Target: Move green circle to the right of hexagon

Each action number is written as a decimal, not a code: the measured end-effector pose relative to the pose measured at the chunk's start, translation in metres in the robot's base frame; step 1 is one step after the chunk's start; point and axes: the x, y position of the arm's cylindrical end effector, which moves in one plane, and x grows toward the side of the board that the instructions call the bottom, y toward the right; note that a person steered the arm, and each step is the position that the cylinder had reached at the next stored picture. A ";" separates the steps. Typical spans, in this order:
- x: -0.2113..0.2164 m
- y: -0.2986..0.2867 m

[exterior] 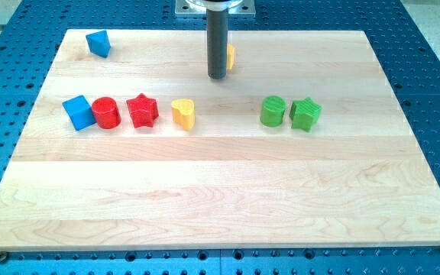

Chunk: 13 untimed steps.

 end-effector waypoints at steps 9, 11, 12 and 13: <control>-0.013 0.163; -0.015 0.129; -0.029 0.139; -0.049 0.168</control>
